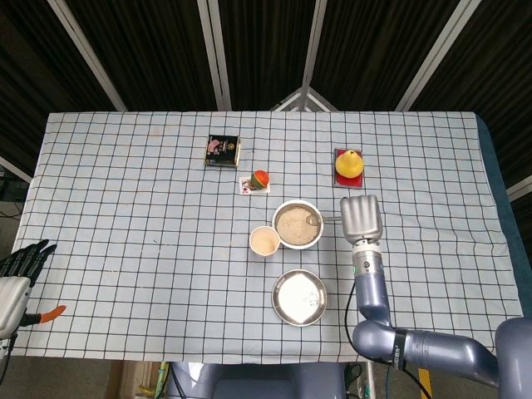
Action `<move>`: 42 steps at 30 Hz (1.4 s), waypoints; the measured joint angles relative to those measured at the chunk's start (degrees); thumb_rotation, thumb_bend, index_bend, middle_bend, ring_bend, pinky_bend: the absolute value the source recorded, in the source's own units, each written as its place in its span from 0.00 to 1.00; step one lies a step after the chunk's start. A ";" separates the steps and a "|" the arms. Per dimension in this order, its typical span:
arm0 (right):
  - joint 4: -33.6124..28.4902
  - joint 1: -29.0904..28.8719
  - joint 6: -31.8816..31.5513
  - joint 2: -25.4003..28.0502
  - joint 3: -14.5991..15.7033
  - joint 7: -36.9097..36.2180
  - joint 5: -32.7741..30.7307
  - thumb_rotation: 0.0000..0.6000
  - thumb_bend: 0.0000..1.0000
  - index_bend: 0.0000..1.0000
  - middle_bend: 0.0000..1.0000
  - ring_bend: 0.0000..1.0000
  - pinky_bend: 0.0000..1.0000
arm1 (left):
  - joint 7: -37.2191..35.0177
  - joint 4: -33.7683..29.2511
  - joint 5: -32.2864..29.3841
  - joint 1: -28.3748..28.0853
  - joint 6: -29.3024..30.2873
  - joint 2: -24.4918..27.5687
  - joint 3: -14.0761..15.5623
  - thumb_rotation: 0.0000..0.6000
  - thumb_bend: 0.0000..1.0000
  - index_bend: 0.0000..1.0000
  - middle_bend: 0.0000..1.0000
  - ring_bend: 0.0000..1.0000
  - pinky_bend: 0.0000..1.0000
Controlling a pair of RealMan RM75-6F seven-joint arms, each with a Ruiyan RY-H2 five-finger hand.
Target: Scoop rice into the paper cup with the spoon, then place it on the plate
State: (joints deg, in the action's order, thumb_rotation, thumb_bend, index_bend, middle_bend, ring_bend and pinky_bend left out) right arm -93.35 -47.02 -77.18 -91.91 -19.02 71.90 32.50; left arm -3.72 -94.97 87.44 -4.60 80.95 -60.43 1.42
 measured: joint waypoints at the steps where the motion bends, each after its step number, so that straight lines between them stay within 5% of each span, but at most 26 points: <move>1: 0.75 -0.50 -0.30 -0.65 0.18 0.44 -0.06 1.00 0.58 0.62 0.96 1.00 1.00 | -0.14 -0.02 -0.05 -0.04 -0.09 0.08 0.00 1.00 0.00 0.00 0.00 0.00 0.00; 17: 13.31 -4.54 -3.38 -7.67 6.82 5.63 6.17 1.00 0.59 0.62 0.96 1.00 1.00 | -1.43 0.47 0.25 -0.32 -0.02 0.23 -0.12 1.00 0.00 0.00 0.00 0.00 0.00; 30: 17.63 -4.77 -4.54 -10.15 12.39 10.02 12.21 1.00 0.59 0.62 0.96 1.00 1.00 | -2.22 0.02 0.27 -0.43 -0.33 0.58 0.04 1.00 0.00 0.00 0.00 0.00 0.00; 42: 21.57 -4.32 -4.21 -13.27 14.00 13.04 15.83 1.00 0.60 0.63 0.96 1.00 1.00 | -3.00 -0.21 0.56 -0.53 -0.49 0.91 0.27 1.00 0.00 0.00 0.00 0.00 0.00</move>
State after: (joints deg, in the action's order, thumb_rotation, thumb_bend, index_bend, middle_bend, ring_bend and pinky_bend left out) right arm -71.78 -51.34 -81.38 -105.18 -5.03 84.94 48.33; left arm -6.72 -95.18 88.01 -5.12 80.46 -59.53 1.69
